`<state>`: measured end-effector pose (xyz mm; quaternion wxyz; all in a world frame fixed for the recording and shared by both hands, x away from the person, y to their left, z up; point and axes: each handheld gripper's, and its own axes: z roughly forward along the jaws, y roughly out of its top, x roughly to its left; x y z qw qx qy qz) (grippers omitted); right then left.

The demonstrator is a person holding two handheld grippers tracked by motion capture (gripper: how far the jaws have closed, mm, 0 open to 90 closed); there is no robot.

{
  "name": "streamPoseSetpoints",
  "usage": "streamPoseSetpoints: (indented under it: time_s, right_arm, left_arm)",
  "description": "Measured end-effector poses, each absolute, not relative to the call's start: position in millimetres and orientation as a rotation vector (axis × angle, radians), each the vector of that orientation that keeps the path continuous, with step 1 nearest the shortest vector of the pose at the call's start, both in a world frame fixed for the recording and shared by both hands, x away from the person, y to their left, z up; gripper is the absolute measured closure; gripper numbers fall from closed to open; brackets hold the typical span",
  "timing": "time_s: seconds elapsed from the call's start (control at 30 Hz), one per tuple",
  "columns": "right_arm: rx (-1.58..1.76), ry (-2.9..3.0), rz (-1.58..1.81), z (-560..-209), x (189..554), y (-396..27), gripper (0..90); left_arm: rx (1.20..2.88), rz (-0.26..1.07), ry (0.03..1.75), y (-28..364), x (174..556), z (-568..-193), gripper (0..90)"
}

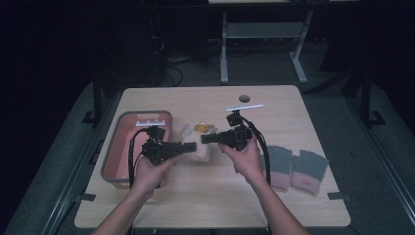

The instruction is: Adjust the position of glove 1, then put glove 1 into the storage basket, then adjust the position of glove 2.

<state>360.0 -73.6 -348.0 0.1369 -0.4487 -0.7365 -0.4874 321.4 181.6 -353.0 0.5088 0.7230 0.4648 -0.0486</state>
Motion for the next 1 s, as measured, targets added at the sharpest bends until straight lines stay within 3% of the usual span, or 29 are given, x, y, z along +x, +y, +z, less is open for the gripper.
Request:
streamPoseSetpoints:
  time_s: [1.0]
  right_arm:
    - [-1.251,-2.155,-1.406,-333,369,-56,81.4]
  left_arm:
    - [1.711,-0.118,1.138,200,323,-339,66.6]
